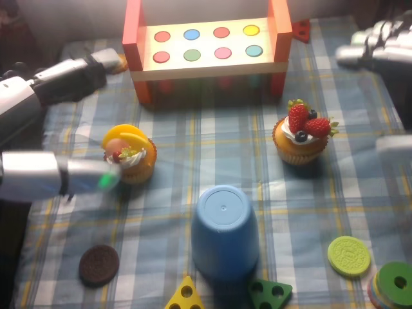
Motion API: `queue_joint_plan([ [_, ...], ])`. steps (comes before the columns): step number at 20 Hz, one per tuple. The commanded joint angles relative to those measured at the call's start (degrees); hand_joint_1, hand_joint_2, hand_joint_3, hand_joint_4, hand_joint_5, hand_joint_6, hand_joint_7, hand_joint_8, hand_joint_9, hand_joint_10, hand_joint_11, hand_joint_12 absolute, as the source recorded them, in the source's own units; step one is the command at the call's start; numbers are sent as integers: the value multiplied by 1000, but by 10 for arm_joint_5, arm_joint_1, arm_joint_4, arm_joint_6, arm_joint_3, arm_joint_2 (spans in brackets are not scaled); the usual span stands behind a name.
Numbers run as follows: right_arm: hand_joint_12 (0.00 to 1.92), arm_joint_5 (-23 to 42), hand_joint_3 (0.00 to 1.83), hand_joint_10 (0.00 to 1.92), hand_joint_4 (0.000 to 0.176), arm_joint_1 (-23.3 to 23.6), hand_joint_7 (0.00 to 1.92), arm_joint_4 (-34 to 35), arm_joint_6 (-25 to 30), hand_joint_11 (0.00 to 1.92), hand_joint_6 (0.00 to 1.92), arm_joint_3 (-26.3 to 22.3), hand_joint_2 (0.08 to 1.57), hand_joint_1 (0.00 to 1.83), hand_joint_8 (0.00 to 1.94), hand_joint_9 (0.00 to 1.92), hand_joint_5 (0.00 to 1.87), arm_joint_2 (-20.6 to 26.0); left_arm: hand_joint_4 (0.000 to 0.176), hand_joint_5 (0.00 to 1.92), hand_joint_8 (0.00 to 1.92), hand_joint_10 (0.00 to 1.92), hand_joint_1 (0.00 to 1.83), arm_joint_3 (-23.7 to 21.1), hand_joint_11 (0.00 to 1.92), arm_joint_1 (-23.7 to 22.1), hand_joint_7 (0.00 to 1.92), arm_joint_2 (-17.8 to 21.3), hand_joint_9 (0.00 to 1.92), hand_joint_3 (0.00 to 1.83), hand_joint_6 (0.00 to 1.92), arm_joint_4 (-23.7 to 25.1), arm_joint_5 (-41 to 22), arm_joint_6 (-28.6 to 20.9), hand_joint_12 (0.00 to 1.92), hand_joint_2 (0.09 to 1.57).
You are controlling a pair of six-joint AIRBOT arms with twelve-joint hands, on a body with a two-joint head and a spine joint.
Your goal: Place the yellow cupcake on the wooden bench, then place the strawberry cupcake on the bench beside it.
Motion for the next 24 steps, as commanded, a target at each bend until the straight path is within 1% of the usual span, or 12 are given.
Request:
queue_joint_plan([
  [1,818,65,1,5,0,10,415,14,3,39,1,3,1257,392,1,371,433,-1,176,396,3,13,606,1,0,-10,408,2,358,0,4,1,-63,-4,529,975],
  [5,815,68,4,0,0,19,372,8,4,28,0,3,1274,397,0,344,399,-2,176,352,2,5,721,19,0,-37,429,-7,398,0,0,14,-16,0,717,885],
  [6,815,72,3,0,9,19,376,6,7,29,0,3,1275,399,2,341,397,-2,176,347,3,8,641,24,0,-50,452,-12,427,0,0,12,5,17,785,893],
  [7,815,77,4,7,6,19,390,5,10,37,2,3,1278,397,7,358,401,-2,176,357,0,5,580,32,0,-68,450,-25,427,4,4,-3,39,58,800,903],
  [8,817,84,2,10,6,19,404,1,18,49,2,3,1278,416,9,374,403,-1,176,361,4,5,613,40,0,-91,399,-41,360,2,2,-27,81,121,621,907],
  [10,817,94,0,11,22,19,433,-7,27,51,7,3,1272,416,16,385,419,0,176,330,2,6,699,56,0,-116,384,-68,358,0,0,-60,135,199,541,869],
  [11,824,95,0,14,13,19,450,-8,28,70,13,3,1267,408,19,396,440,0,176,282,2,3,695,60,0,-120,352,-74,337,0,2,-69,145,217,418,881],
  [13,825,95,1,14,0,19,484,-12,31,99,9,3,1272,419,10,431,475,0,176,263,1,3,723,78,0,-136,403,-99,408,0,0,-124,189,314,569,891],
  [15,809,95,0,11,0,19,546,-14,32,107,7,2,1281,430,10,469,505,0,176,219,2,6,718,89,0,-141,433,-111,446,0,0,-154,205,354,694,892],
  [21,801,95,3,6,0,17,581,-14,32,121,4,2,1291,408,5,487,535,-1,176,257,11,14,810,102,0,-142,514,-122,541,6,10,-178,217,364,694,935],
  [22,800,95,5,3,0,17,580,-14,32,122,3,2,1296,400,4,484,534,-1,156,327,14,25,835,102,0,-142,582,-123,617,1,10,-178,217,364,782,930],
  [24,792,95,6,4,0,17,585,-14,33,139,0,2,1311,362,3,489,521,-3,141,386,9,19,844,103,0,-144,644,-126,677,2,5,-179,218,364,729,952],
])
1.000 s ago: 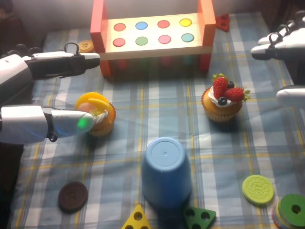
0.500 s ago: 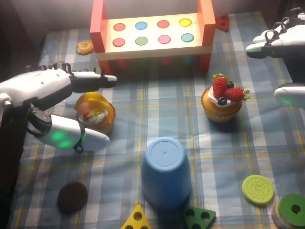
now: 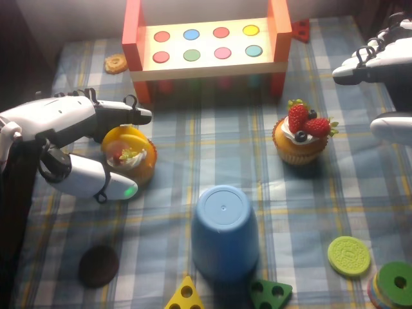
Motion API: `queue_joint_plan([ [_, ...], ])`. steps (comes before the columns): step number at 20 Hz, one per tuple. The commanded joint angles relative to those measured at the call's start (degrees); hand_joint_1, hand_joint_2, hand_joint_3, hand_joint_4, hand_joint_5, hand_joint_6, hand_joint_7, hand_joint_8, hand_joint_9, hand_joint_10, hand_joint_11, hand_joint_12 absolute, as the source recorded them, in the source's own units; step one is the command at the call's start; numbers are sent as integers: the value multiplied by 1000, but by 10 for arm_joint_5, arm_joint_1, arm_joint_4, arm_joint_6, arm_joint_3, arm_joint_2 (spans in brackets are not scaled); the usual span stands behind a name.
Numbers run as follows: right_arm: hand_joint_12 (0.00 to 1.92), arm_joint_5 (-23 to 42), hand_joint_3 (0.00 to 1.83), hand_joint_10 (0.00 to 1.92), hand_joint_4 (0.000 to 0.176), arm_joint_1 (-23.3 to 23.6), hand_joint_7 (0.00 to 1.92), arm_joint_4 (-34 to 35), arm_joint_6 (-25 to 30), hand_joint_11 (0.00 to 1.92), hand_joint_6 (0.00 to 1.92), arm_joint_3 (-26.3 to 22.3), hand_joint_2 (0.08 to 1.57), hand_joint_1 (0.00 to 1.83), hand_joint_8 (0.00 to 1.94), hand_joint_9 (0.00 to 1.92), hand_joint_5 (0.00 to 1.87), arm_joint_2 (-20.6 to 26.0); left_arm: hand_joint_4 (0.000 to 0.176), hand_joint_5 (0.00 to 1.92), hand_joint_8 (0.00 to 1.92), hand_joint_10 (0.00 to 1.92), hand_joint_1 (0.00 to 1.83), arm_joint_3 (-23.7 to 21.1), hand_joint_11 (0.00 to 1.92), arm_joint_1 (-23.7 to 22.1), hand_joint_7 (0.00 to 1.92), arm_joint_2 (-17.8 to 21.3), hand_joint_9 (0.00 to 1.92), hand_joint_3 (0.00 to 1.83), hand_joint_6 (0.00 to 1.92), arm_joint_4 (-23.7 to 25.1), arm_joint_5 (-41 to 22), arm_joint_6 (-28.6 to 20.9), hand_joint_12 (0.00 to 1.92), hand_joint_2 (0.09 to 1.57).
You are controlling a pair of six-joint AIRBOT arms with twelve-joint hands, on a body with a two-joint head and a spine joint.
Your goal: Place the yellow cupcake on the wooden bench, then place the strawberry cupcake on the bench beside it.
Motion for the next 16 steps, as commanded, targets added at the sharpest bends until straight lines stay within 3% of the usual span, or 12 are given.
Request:
queue_joint_plan([
  [1,765,68,1,2,0,5,592,18,5,156,0,0,1317,349,1,498,524,-2,111,456,5,22,882,3,0,-8,718,-6,757,1,3,5,-49,-1,856,935],
  [2,751,69,4,2,0,5,588,18,5,150,0,0,1327,302,0,501,516,-2,67,570,19,28,970,4,0,-10,815,-8,821,3,8,5,-48,-1,872,967],
  [5,755,69,6,0,26,5,584,18,8,159,0,-1,1343,236,0,500,502,-1,22,742,32,36,1032,6,0,-16,968,-14,917,2,10,3,-52,-1,780,1004],
  [6,780,69,1,0,22,5,579,18,8,141,0,-1,1352,237,0,496,502,-1,12,757,29,36,1014,7,0,-19,991,-18,935,2,7,2,-54,-1,732,1010],
  [7,794,69,0,3,13,5,591,18,9,144,3,-1,1354,256,4,505,512,-1,6,786,31,34,1016,9,0,-22,1024,-22,945,2,8,-1,-57,-1,671,1015],
  [8,833,69,0,1,19,5,589,18,10,130,0,-1,1360,246,1,504,501,-1,4,841,32,34,1045,10,0,-23,1060,-25,962,1,13,-2,-59,-1,625,1016],
  [9,849,70,0,4,22,5,598,18,11,136,3,-1,1357,240,4,513,506,-1,0,960,686,31,1228,11,0,-26,1146,-29,1020,2,612,-6,-64,-1,727,1060],
  [10,854,70,0,5,21,5,605,18,12,139,6,-1,1352,237,6,517,516,-1,0,952,935,34,1259,11,0,-26,1105,-29,1051,3,777,-7,-69,-3,784,1087],
  [11,869,71,0,5,13,5,613,18,12,142,4,-1,1352,222,5,524,516,-1,0,965,1052,40,1263,11,0,-27,1063,-29,1072,2,777,-3,-77,-18,704,1100],
  [13,883,71,0,5,17,5,620,18,14,149,1,-1,1354,210,4,532,517,-1,0,1012,1077,61,1258,10,24,-29,1052,-23,1136,0,714,25,-100,-72,747,1098],
  [14,875,71,2,4,8,5,620,18,15,134,1,-1,1358,207,3,531,517,-1,0,986,1116,68,1248,7,22,-32,1024,-18,1159,2,763,38,-109,-90,746,1109],
  [16,877,71,0,3,13,5,621,19,15,134,3,-1,1355,219,3,533,522,-1,0,946,978,54,1256,-6,21,-50,1094,0,1144,0,854,73,-142,-125,766,1100],
])
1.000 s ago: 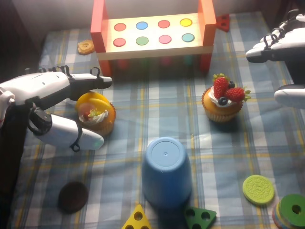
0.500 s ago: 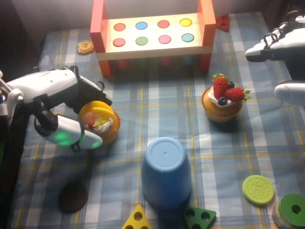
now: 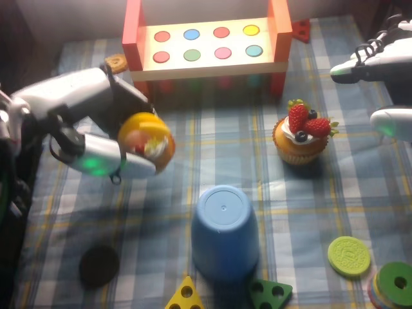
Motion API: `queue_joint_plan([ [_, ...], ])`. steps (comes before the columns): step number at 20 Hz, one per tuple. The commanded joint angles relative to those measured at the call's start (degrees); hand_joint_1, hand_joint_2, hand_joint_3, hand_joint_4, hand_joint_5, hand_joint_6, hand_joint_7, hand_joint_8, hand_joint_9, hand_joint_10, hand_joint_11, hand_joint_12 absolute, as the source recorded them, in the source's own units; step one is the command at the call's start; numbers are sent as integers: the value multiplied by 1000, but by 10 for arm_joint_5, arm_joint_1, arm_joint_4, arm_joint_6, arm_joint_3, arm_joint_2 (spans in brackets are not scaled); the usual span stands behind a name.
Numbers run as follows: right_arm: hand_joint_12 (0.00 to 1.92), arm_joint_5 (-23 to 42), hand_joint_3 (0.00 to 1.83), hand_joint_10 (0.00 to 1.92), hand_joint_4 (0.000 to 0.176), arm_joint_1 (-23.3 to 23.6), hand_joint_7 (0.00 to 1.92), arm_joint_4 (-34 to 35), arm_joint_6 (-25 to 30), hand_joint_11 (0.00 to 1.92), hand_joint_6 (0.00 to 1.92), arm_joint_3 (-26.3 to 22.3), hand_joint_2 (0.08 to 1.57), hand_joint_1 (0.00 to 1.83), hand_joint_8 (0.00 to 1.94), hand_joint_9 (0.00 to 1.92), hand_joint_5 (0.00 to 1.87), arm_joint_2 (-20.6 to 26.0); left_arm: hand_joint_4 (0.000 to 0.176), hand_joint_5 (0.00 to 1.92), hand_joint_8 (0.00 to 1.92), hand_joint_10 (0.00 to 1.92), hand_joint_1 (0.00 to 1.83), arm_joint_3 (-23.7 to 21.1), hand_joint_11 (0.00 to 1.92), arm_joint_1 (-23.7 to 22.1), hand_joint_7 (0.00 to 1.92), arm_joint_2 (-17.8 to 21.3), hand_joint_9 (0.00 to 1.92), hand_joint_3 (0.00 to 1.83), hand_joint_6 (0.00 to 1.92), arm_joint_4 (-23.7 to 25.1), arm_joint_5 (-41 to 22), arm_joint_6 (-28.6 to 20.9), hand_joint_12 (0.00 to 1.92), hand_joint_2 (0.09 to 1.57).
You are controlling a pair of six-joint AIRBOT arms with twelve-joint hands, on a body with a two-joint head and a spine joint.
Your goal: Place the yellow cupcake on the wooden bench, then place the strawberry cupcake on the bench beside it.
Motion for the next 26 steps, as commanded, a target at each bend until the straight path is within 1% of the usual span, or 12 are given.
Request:
queue_joint_plan([
  [1,878,67,0,6,19,5,630,19,5,137,3,0,1352,240,5,544,526,-1,0,912,1027,45,1257,-4,28,-18,1072,9,1128,4,892,20,-99,-11,774,1109],
  [8,869,66,1,3,0,5,636,20,5,127,3,4,1375,285,3,539,530,-4,0,854,1031,5,1246,33,16,-170,1057,2,1062,3,1002,78,-95,-15,1081,1125],
  [9,874,66,0,2,9,5,631,20,5,127,1,5,1371,319,1,538,525,-4,77,924,669,10,1065,55,2,-195,939,-14,1068,0,1025,77,-65,-15,1415,1127],
  [11,885,66,0,4,16,6,633,19,5,136,1,7,1357,348,1,546,526,-7,136,959,132,15,1025,100,62,-235,1085,-47,1021,0,1005,62,-5,-6,1385,1116],
  [12,890,66,0,5,4,6,637,19,7,145,2,10,1354,328,2,553,531,-10,0,863,55,4,1002,118,21,-243,1103,-61,966,0,380,36,16,23,1291,1060],
  [13,850,66,1,3,0,6,657,17,13,173,1,15,1352,298,1,572,550,-16,0,925,9,5,1018,143,45,-252,1138,-87,941,0,38,-21,42,102,1183,1018],
  [18,935,66,0,1,0,6,649,16,17,148,0,19,1360,259,0,574,549,-19,10,827,0,2,884,204,35,-258,1065,-145,956,2,0,-128,94,234,853,1033],
  [20,951,66,0,2,0,6,647,15,17,134,0,21,1360,293,0,573,551,-20,89,814,1,7,903,225,21,-256,1067,-163,950,1,0,-191,111,317,855,1033],
  [21,918,66,0,3,0,6,649,15,17,154,0,21,1367,303,0,586,541,-20,98,806,1,4,902,232,50,-255,1050,-168,926,0,1,-205,114,334,816,1033],
  [24,794,66,0,0,22,5,636,15,17,185,0,22,1378,284,0,573,491,-22,85,786,0,0,842,267,153,-248,1006,-194,905,0,0,-278,131,407,545,1057],
  [25,784,66,0,0,35,5,634,14,17,190,0,22,1379,280,0,569,481,-23,53,797,5,16,857,275,166,-243,1014,-198,944,0,3,-303,132,432,534,1051],
  [26,777,66,0,2,38,5,632,14,17,188,1,23,1379,319,0,575,473,-25,53,765,8,15,763,281,174,-239,1023,-200,946,13,5,-313,133,438,535,1090],
])
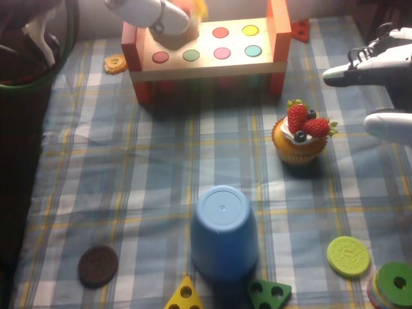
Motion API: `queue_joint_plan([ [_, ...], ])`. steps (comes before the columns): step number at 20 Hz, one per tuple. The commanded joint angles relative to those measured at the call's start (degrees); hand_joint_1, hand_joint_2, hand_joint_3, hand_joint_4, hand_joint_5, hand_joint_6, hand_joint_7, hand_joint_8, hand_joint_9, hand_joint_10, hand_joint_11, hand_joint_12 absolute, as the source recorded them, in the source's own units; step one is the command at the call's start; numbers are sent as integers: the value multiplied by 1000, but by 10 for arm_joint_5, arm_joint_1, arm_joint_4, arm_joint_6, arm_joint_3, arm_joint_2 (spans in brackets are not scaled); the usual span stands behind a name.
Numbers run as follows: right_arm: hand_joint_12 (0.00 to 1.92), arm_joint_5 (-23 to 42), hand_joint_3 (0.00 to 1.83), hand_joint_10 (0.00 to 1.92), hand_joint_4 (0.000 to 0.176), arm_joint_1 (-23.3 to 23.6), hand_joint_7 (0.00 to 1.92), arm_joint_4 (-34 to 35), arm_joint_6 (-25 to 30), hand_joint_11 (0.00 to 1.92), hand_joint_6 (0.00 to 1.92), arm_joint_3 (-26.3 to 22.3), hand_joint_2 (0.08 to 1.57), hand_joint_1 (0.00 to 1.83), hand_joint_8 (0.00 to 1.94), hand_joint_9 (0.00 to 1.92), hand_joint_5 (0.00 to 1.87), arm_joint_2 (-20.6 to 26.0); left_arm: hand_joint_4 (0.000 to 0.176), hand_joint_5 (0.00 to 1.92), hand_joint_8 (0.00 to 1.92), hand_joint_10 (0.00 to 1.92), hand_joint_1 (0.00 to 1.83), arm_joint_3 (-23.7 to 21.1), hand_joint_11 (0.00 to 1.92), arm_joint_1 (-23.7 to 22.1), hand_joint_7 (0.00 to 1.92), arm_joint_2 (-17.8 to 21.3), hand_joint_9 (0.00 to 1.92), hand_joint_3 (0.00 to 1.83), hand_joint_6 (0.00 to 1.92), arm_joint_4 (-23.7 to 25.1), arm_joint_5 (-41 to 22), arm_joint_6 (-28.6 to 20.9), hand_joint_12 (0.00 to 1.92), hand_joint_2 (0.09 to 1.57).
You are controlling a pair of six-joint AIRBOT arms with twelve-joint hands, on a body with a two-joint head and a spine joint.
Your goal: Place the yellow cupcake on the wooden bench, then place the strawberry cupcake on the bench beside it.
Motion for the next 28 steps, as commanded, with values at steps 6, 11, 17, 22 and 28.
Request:
queue_joint_plan([
  [6,643,66,0,0,1,3,602,18,6,240,1,3,1388,388,0,571,479,-2,58,694,1162,3,1334,40,177,19,880,-27,912,0,0,-40,-27,1,486,1148],
  [11,568,66,0,2,0,3,589,18,8,285,0,3,1389,415,0,571,486,-2,73,678,21,10,751,25,152,23,851,-19,818,1,5,-44,-35,1,378,1112],
  [17,734,66,0,0,13,3,583,18,13,212,0,3,1391,369,0,565,475,-3,48,692,1273,13,1314,-14,136,33,806,5,960,3,2,65,-73,-136,589,1189],
  [22,838,68,0,1,27,3,585,19,13,167,1,3,1390,325,1,571,457,-3,61,681,1244,0,1314,-34,52,35,826,17,916,2,0,108,-89,-176,749,1179],
  [28,978,71,0,0,58,3,595,25,13,119,0,4,1353,326,0,562,455,-5,62,515,18,0,677,-84,4,60,782,58,740,0,0,285,-187,-449,1019,981],
])
